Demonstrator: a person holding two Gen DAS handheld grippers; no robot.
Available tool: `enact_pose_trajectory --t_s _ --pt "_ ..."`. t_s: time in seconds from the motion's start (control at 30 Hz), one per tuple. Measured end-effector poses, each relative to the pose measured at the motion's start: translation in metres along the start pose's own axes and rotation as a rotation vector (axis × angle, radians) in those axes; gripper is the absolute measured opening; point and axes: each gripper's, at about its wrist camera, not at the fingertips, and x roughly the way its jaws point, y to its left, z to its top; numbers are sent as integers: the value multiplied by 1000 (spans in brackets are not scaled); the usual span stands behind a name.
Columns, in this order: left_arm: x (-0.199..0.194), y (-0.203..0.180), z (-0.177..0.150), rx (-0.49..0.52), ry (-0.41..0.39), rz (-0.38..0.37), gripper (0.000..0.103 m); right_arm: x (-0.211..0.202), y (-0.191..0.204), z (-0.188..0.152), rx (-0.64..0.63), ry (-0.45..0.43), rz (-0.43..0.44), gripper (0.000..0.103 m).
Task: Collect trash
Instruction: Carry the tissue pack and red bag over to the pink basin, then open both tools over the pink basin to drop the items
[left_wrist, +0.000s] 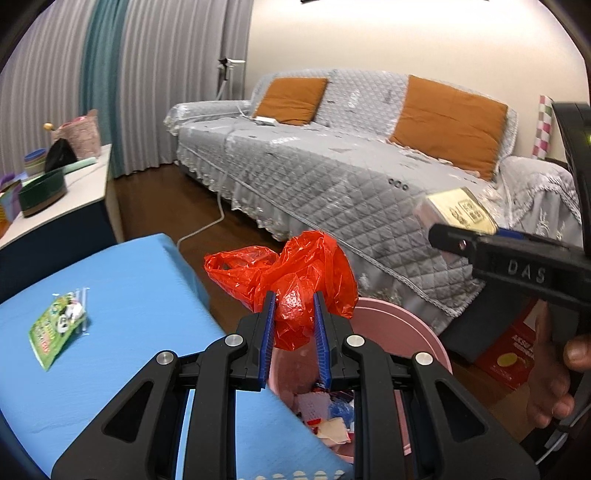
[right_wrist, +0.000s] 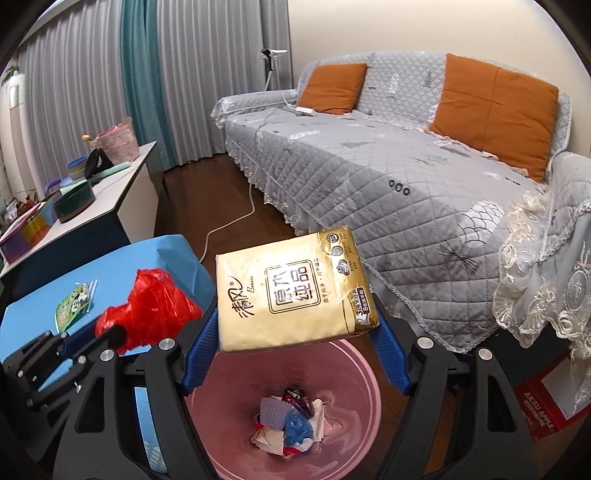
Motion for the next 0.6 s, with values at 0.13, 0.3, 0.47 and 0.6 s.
enact_pose_trajectory --t_s 0.13,0.3,0.47,0.6 --pt "5 -6 -4 18 16 -25 20 -1 -6 1 10 -6 -8 74" --pt "9 -11 -9 31 38 -60 20 2 -11 0 17 1 -10 74" --pt "16 -6 -13 7 78 -88 26 8 -11 -1 26 21 -10 84" --pt "14 7 -14 -40 77 -79 27 7 -11 0 36 13 -12 85"
